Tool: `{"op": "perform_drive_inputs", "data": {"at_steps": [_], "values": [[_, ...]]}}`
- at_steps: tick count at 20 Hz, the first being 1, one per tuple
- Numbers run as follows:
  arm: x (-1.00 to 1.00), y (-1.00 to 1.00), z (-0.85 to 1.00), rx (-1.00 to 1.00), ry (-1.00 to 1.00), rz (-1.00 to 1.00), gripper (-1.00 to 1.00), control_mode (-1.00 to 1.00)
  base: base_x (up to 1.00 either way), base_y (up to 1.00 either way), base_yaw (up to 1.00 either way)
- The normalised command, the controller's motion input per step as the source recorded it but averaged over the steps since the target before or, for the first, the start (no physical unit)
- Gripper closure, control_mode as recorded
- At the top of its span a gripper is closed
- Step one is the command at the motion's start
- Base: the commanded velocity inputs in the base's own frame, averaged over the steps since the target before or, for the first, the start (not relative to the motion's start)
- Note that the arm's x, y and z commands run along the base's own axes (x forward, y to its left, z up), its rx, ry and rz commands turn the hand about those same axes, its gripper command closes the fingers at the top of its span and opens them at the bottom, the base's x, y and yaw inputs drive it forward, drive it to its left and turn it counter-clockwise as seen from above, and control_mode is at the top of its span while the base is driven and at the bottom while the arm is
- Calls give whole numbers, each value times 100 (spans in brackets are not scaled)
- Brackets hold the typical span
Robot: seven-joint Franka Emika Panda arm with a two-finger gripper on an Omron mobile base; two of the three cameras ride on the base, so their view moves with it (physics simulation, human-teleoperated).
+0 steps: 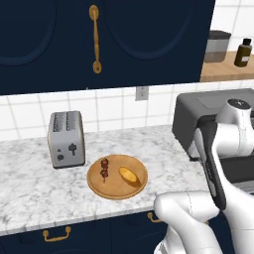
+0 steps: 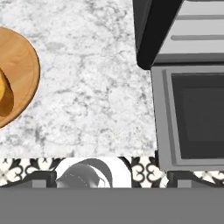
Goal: Pick up the kebab skewer and baguette bread, and place them inside the toaster oven. Close the toaster oven door and start by setting the timer.
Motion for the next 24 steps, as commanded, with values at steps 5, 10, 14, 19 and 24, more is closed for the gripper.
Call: {"op": "perform_drive_inputs", "data": {"at_steps": [5, 10, 14, 19, 24], "values": [[-10, -85, 0, -1, -15, 0, -100, -100, 0, 0, 0], [0, -83, -1, -3, -26, 0, -100, -100, 0, 0, 0], [0, -73, 0, -3, -30, 0, -100, -100, 0, 0, 0], [4, -58, 0, 0, -29, 0, -100, -100, 0, 0, 0], [31, -43, 3, 0, -25, -3, -100, -100, 0, 0, 0]]}}
